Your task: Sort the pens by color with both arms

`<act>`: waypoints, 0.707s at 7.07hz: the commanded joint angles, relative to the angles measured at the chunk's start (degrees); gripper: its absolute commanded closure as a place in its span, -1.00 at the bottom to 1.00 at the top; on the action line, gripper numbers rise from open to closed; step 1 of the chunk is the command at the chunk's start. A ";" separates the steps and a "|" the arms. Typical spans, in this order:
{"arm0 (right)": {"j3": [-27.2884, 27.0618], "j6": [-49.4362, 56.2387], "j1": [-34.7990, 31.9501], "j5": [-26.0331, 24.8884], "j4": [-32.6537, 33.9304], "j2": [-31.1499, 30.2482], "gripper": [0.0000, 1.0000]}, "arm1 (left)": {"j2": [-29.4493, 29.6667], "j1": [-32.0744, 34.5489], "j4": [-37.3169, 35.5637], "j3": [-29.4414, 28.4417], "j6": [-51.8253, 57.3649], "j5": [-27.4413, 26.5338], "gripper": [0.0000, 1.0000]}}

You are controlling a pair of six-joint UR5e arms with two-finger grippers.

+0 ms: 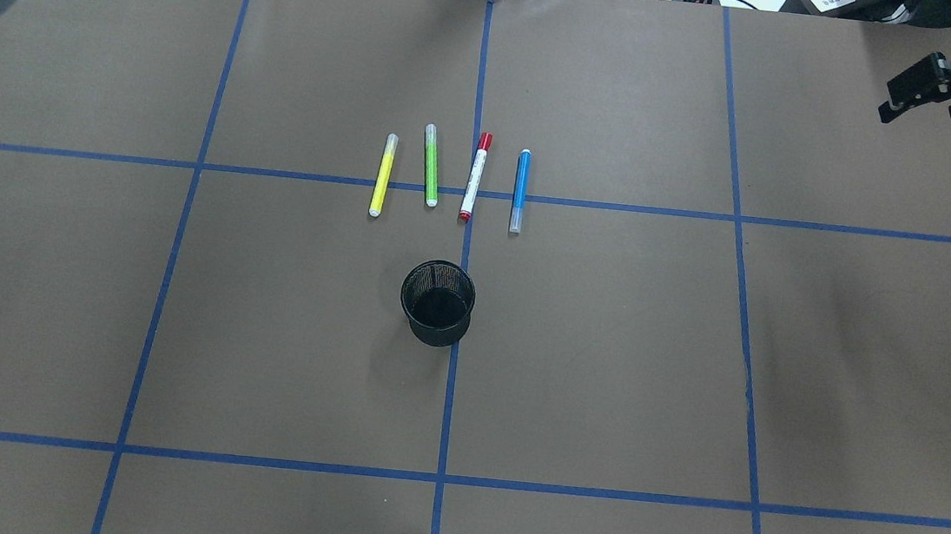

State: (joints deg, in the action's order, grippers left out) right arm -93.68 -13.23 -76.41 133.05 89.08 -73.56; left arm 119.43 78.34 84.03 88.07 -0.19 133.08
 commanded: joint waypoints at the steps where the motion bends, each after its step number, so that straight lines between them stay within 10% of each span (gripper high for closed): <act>1: -0.10 6.00 -3.64 1.16 -0.13 -4.73 -0.98 | -6.02 6.97 -0.19 0.17 10.09 0.24 -0.74; 5: -0.10 6.03 -5.42 0.81 -0.22 -8.08 -0.98 | -14.83 12.36 1.75 -2.36 16.18 2.62 -0.97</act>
State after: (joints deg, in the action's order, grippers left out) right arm -93.77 -7.07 -81.66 134.08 88.93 -80.60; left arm 106.65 89.93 85.05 87.04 15.46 135.68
